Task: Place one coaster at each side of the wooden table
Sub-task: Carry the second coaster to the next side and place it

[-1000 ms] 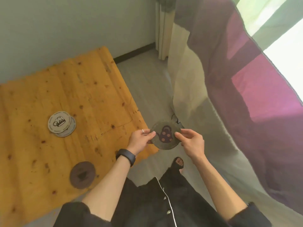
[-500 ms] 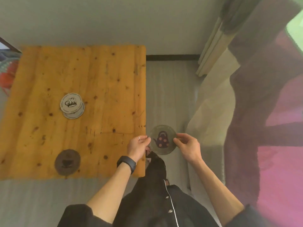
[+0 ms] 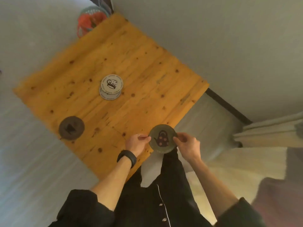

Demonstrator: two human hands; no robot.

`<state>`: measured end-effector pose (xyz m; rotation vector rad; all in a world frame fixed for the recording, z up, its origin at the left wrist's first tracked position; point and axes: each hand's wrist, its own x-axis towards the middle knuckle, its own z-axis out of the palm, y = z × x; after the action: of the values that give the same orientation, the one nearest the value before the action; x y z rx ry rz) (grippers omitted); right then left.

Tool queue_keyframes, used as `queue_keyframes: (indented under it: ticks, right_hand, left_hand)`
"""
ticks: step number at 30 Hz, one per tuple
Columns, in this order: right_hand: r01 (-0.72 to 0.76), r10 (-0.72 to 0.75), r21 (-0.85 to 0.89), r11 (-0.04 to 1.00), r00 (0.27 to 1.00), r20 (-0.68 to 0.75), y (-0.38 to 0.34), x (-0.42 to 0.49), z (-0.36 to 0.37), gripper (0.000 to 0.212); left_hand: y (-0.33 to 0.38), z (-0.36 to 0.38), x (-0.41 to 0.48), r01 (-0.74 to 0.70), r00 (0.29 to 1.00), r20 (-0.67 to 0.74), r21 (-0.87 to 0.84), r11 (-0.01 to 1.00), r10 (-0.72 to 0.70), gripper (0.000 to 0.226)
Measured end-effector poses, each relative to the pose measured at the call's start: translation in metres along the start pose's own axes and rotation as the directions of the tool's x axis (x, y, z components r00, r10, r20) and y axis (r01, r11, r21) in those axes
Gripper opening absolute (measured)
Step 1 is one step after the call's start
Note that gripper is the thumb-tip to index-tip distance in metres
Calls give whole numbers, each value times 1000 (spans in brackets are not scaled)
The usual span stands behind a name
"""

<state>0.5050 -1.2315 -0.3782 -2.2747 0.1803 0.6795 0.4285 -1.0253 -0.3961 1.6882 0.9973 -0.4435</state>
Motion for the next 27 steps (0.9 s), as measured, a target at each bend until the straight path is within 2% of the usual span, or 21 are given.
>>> queue_keyframes:
  ticks: [5,9,13,17,19,22,27]
  right_hand:
    - [194,-160,-180,964,969,191,-33,95,-18,19]
    - [397,-256,-303,866,874,413,-63,158,-9,27]
    - [526,-262,-345,778,769,583,-74,188,-6,26]
    - [590,-283,-359,723,727,626,-67,211,-5,19]
    - [591,-278,-344,729,716,641,-58,222,-4,19]
    - [568,-251,-326,755,711,657,-46,229,2,21]
    - [598,-297,-312,738,704,645,-38,231,24,22]
  left_hand:
    - [38,20,21,113,969,-197,-177,978,-148,12]
    - [54,43,37,208,872,-358,-345,915,-333,21]
    - [50,78,42,291,749,-398,-520,803,-530,26]
    - [49,107,54,305,705,-399,-576,759,-586,20]
    - [47,116,59,334,678,-406,-572,749,-612,15]
    - [43,124,63,342,648,-412,-594,728,-641,19]
    - [29,128,72,323,614,-424,-635,702,-666,10]
